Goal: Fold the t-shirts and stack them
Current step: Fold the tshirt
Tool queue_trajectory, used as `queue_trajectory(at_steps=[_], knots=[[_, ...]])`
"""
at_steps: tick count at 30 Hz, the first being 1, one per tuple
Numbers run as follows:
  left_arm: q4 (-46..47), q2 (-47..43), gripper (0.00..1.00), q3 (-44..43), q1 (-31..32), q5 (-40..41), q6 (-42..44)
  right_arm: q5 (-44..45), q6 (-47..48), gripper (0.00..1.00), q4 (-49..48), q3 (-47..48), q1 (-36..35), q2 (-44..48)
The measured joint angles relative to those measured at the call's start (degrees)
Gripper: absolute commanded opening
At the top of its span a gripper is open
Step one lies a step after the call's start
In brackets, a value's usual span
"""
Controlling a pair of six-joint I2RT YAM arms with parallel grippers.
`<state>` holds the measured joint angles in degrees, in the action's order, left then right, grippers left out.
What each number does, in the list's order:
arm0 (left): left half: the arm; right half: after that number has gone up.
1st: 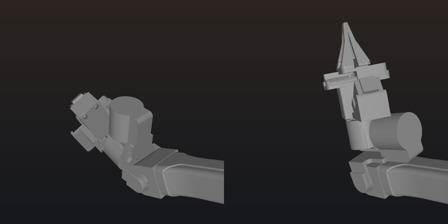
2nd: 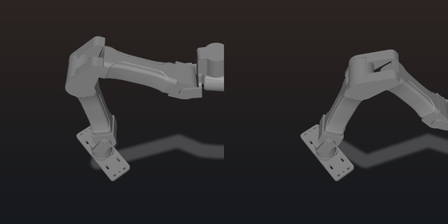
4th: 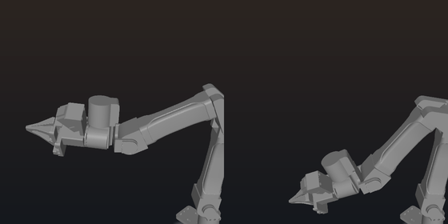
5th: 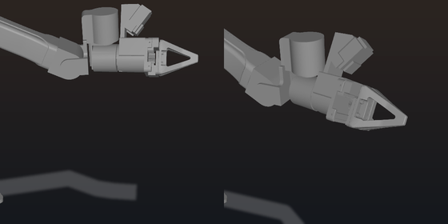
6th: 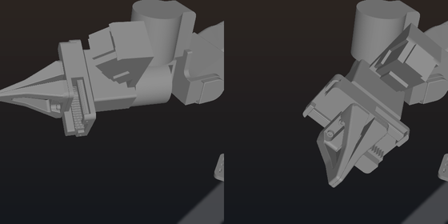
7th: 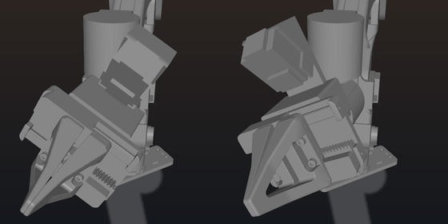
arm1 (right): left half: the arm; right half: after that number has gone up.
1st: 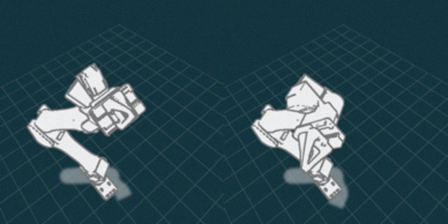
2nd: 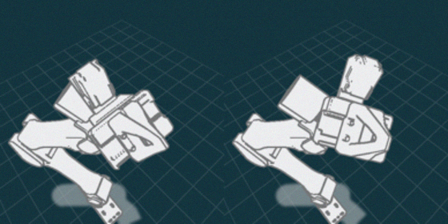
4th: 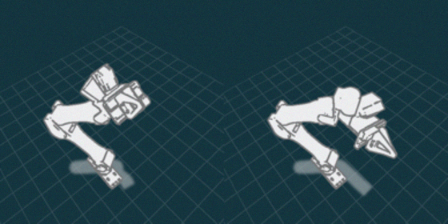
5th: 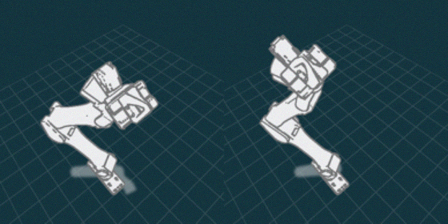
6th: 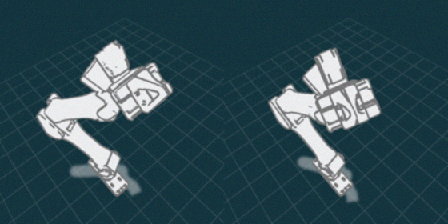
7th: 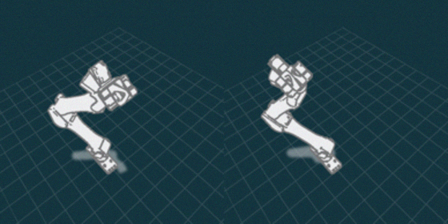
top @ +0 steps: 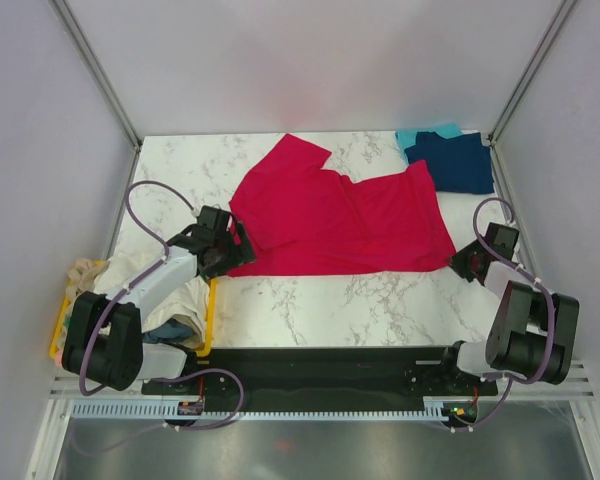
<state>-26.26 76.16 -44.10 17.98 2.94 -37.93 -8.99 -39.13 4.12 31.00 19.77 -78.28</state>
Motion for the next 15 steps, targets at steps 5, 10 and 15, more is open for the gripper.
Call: queue_trajectory(at_steps=[5, 10, 15], knots=[[1.14, 0.02, 0.93, 0.44, 0.04, 0.11, -0.02, 0.33, 0.04, 0.0, -1.42, 0.92, 0.9, -2.34], [1.18, -0.15, 0.92, 0.5, 0.04, 0.15, -0.02, 4.09, -0.11, 0.0, 3.32, 0.55, 8.39, 5.44], [2.14, -0.92, 0.91, 2.01, 0.52, -0.02, -0.44, 7.67, -0.52, 0.0, 6.45, -0.87, 13.4, 18.08]])
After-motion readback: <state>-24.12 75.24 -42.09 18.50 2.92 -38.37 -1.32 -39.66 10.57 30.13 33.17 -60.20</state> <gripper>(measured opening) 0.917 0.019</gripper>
